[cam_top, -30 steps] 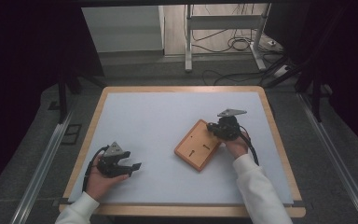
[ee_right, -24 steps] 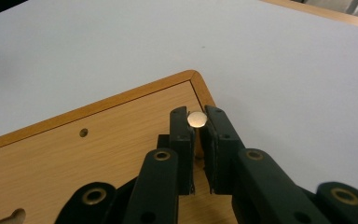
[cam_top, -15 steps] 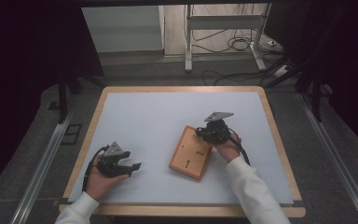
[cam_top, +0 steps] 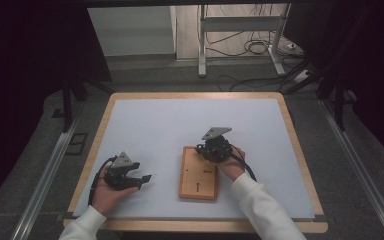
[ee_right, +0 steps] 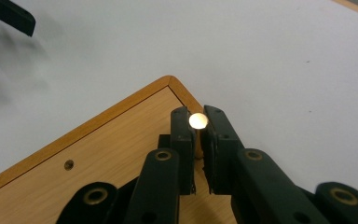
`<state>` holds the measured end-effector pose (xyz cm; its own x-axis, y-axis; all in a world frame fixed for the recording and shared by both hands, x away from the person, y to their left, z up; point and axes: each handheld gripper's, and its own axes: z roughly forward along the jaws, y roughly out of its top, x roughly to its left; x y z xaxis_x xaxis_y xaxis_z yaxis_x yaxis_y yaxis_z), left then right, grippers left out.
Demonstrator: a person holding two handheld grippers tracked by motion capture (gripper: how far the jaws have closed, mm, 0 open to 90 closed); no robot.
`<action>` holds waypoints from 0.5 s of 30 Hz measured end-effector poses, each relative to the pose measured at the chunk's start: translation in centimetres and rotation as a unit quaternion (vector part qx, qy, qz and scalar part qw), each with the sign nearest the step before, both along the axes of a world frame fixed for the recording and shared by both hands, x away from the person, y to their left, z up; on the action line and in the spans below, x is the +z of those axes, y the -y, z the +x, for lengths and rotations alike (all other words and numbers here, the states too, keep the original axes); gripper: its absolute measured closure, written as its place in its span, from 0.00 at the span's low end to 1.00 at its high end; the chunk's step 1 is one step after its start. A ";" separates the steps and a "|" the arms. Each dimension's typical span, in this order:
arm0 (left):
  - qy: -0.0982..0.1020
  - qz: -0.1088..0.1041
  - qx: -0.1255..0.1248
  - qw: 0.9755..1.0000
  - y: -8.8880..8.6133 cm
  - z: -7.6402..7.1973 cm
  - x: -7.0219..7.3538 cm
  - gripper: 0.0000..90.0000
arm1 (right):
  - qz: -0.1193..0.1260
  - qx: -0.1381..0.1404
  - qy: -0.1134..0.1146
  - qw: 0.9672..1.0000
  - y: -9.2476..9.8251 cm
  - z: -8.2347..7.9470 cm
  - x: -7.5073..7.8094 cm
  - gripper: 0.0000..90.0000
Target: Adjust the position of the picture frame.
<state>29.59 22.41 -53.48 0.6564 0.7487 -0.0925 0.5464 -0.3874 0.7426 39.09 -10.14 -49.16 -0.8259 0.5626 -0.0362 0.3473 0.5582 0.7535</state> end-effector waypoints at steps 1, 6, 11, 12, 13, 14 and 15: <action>0.000 0.000 0.000 1.000 0.0 0.0 0.0 0.33 | -0.004 0.000 0.001 1.000 -0.1 0.0 -0.2 0.93; 0.000 0.000 0.001 1.000 0.0 0.0 0.0 0.33 | -0.002 -0.008 -0.014 1.000 0.1 0.4 -1.1 0.93; 0.000 0.000 0.000 1.000 0.0 0.0 0.0 0.33 | 0.007 -0.012 -0.024 1.000 0.2 0.7 -1.7 0.92; 0.000 0.001 0.000 1.000 0.0 0.0 0.0 0.33 | 0.005 -0.011 -0.021 1.000 0.2 0.6 -1.7 0.92; 0.000 0.001 0.000 1.000 0.0 0.0 0.0 0.33 | 0.003 -0.011 -0.019 1.000 0.1 0.5 -1.6 0.92; 0.000 0.002 0.000 1.000 0.0 0.0 0.0 0.33 | 0.000 -0.009 -0.016 1.000 0.1 0.5 -1.6 0.92; 0.000 0.002 -0.001 1.000 0.0 0.0 0.0 0.33 | -0.001 -0.008 -0.015 1.000 0.0 0.4 -1.6 0.92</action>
<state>29.61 22.40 -53.49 0.6573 0.7482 -0.0901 0.5460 -0.3904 0.7413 39.50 -10.14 -50.80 -0.8170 0.5765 -0.0136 0.3787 0.5542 0.7413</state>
